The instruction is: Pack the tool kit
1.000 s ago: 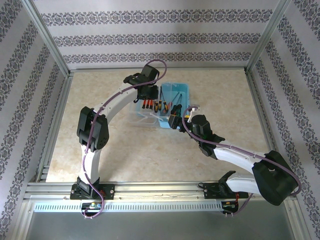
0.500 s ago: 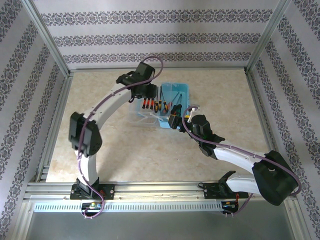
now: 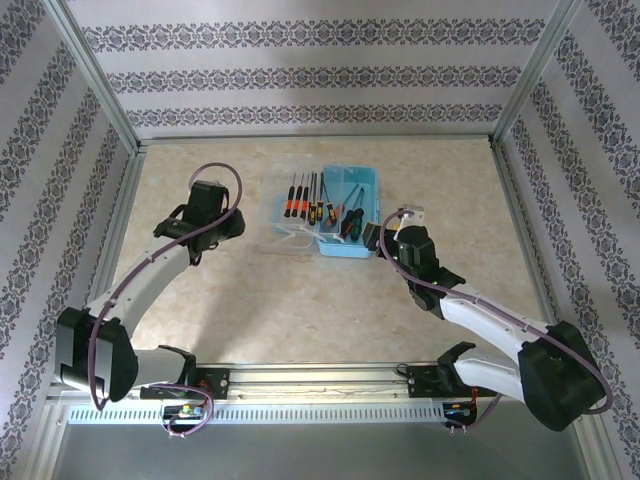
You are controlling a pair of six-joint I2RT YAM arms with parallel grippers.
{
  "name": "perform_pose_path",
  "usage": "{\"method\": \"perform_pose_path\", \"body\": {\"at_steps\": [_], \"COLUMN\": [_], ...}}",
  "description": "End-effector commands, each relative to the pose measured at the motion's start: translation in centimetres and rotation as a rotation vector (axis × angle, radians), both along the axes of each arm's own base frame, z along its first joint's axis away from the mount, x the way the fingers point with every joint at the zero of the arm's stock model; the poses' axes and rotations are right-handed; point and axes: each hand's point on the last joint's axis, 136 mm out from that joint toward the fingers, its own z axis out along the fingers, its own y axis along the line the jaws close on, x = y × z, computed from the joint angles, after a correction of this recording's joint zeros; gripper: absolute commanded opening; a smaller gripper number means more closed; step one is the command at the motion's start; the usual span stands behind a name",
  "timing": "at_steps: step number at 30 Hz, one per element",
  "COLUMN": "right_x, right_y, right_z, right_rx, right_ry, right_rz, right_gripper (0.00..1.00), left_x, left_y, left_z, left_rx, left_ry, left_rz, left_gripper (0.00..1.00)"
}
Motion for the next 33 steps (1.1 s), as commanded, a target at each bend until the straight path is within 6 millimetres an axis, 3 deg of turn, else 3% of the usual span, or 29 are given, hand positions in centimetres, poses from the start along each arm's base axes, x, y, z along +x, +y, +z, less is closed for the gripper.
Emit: {"method": "perform_pose_path", "body": {"at_steps": [1, 7, 16, 24, 33], "right_x": [0.3, 0.9, 1.4, 1.7, 1.9], "right_y": [-0.8, -1.6, -1.8, -1.2, -1.1], "right_z": [-1.0, -2.4, -3.8, -4.6, -5.0], "right_rx": [0.022, 0.091, 0.199, 0.213, 0.212], "right_ry": [0.044, 0.104, 0.166, 0.200, 0.210], "right_rz": [-0.022, -0.035, -0.038, -0.018, -0.018], "right_gripper": [0.59, 0.49, 0.59, 0.60, 0.60], "left_x": [1.2, 2.8, 4.1, 4.3, 4.3], "left_y": [-1.0, -2.7, -3.5, -4.4, -4.5], "left_z": [-0.9, -3.3, -5.7, -7.6, -8.9], "left_rx": [-0.093, -0.134, -0.170, -0.210, -0.208], "left_ry": [-0.002, 0.060, 0.097, 0.116, 0.125], "left_rz": [-0.026, -0.104, -0.129, -0.161, -0.175], "left_gripper": [0.39, 0.34, 0.32, 0.28, 0.17]}}
